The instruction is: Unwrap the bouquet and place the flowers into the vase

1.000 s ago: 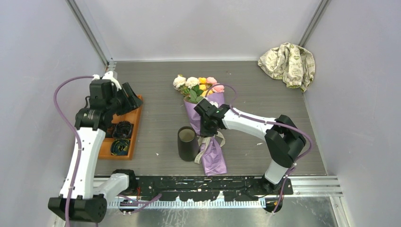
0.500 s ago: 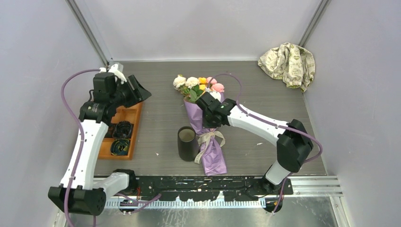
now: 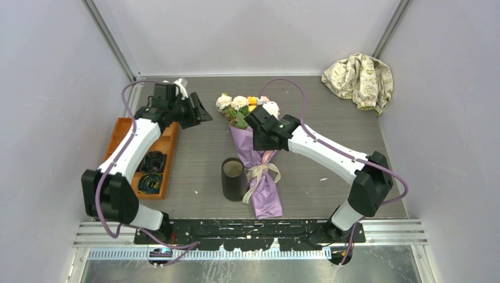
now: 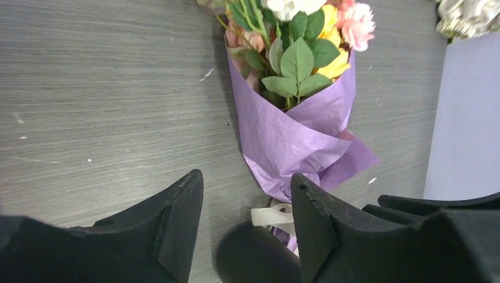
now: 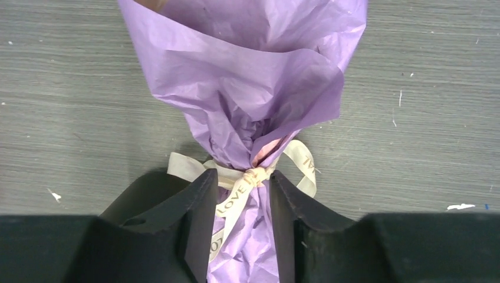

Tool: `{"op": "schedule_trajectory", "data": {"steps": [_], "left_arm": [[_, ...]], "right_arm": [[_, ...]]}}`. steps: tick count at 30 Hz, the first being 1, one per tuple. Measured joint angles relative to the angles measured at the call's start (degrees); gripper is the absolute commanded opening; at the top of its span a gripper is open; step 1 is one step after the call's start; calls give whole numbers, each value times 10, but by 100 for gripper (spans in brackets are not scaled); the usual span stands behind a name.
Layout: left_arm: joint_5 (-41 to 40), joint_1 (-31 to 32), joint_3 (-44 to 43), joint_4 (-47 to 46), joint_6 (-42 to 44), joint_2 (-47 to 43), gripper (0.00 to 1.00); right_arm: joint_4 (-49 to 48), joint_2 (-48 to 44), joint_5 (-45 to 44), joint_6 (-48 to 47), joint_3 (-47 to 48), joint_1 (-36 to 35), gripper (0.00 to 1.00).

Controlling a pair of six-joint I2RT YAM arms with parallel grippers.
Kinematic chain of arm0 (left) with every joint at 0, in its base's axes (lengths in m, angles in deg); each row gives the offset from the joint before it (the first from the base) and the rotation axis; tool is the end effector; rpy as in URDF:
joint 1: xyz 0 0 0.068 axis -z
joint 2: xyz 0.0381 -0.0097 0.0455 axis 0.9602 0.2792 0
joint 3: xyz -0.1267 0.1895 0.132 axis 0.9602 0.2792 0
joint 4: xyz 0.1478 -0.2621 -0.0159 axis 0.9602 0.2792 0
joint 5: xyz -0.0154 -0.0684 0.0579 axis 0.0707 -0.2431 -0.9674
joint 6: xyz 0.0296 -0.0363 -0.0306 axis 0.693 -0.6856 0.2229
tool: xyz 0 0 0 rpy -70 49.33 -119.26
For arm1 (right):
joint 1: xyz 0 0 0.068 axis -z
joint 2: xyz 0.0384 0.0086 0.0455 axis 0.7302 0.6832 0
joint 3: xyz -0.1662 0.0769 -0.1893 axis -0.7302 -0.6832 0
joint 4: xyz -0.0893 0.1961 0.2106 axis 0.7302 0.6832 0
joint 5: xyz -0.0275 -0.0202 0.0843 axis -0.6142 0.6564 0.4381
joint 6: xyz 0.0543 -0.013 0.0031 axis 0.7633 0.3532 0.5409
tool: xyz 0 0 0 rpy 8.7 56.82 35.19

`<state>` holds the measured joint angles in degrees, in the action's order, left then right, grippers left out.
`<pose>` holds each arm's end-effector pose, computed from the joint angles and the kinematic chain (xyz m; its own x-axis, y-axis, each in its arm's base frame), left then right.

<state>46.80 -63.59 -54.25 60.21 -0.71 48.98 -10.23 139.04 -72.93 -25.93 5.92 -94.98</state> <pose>0.3467 -0.0748 0.3036 -0.7549 -0.3827 -0.5326 0.0000 0.8121 -0.5835 0.2599 0.2697 0.2785 -0.8095 -0.0288 -0.5865 -0.1017 0.9906 0.0917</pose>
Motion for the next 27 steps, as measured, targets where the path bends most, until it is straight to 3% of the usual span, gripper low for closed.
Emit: {"op": "schedule_trajectory", "data": {"steps": [3, 6, 9, 13, 15, 18, 19, 27], "left_arm": [[1, 23, -9, -5, 0, 45, 54], [-1, 44, -16, -4, 0, 74, 54], [-5, 54, -19, -1, 2, 78, 54], [-17, 54, -30, 0, 4, 78, 54], [-23, 54, -31, 0, 5, 78, 54], [-25, 54, -31, 1, 5, 78, 54], [-25, 54, -31, 1, 6, 78, 54], [-25, 54, -30, 1, 7, 78, 53]], "right_arm": [[-1, 10, 3, -3, -6, 14, 45], [-16, 40, 21, -3, -19, 39, 52], [-31, 87, 51, -5, -28, 64, 67], [-47, 153, 83, -10, -20, 82, 71], [-46, 185, 95, -14, -3, 82, 53], [-48, 212, 111, -23, 26, 82, 9], [-48, 217, 116, -24, 35, 83, 2], [-47, 258, 123, -30, 100, 135, 1]]}}
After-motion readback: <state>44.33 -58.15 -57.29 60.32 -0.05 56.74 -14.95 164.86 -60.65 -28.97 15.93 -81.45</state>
